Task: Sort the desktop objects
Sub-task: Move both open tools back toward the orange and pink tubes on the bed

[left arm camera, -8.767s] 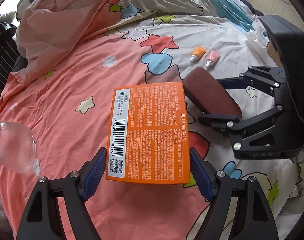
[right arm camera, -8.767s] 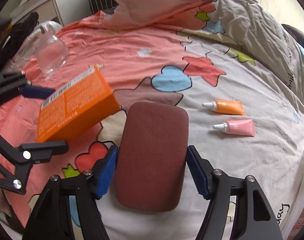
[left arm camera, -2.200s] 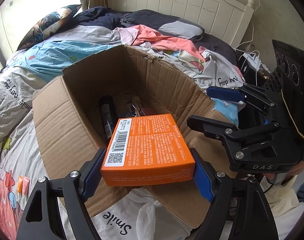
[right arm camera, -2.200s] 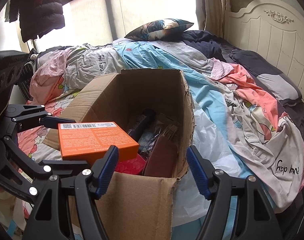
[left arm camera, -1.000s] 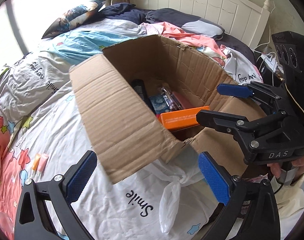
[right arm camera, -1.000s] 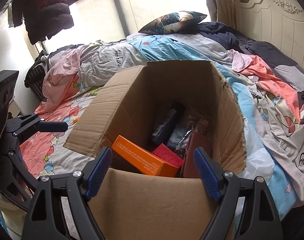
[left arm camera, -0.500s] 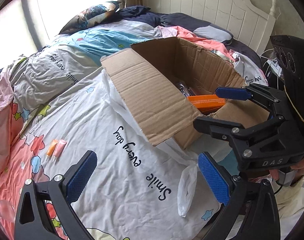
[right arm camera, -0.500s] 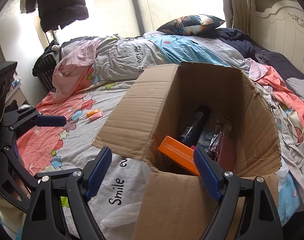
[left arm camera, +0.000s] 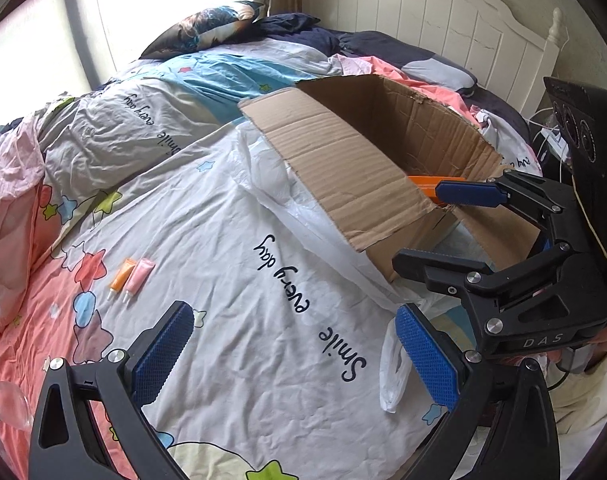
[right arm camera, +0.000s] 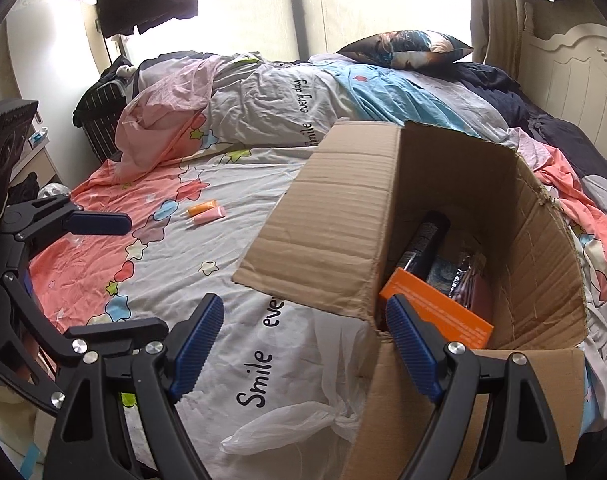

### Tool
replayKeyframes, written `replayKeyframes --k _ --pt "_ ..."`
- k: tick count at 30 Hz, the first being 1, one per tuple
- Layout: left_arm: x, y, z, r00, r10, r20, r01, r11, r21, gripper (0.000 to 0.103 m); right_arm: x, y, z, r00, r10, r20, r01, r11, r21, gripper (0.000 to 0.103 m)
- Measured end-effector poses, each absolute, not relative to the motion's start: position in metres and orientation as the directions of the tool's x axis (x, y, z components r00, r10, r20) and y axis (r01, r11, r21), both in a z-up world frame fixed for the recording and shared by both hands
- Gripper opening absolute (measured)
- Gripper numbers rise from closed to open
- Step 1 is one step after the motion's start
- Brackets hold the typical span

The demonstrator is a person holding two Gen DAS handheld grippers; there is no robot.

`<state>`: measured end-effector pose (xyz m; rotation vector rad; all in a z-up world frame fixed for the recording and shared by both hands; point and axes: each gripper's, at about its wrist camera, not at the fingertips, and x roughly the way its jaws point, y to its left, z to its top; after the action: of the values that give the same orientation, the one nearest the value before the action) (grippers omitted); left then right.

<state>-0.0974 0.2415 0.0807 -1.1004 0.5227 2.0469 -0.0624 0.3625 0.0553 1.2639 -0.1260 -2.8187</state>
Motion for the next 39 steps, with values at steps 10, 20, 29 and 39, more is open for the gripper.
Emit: replayKeyframes --k 10,20,29,39 --pt "-0.111 0.209 0.073 -0.345 0.417 -0.841 -0.738 -0.674 -0.032 0.103 -0.069 0.344 0.057 -0.676 -0.03 -0.737 -0.005 -0.999 0.046 0.081" --pt "-0.124 0.169 0.07 -0.354 0.407 -0.842 -0.691 -0.721 -0.058 0.103 -0.083 0.302 0.053 -0.66 -0.061 -0.749 0.075 -0.997 0.015 0.081" --pt "-0.14 0.136 0.068 -0.363 0.392 -0.845 -0.64 -0.764 -0.079 0.103 -0.102 0.274 0.044 -0.639 -0.08 -0.765 0.124 -0.992 0.0 0.081" --pt "-0.154 0.112 0.066 -0.411 0.36 -0.838 -0.613 -0.789 -0.038 0.103 -0.122 0.253 0.033 -0.612 -0.101 -0.785 0.168 -0.986 -0.004 0.081"
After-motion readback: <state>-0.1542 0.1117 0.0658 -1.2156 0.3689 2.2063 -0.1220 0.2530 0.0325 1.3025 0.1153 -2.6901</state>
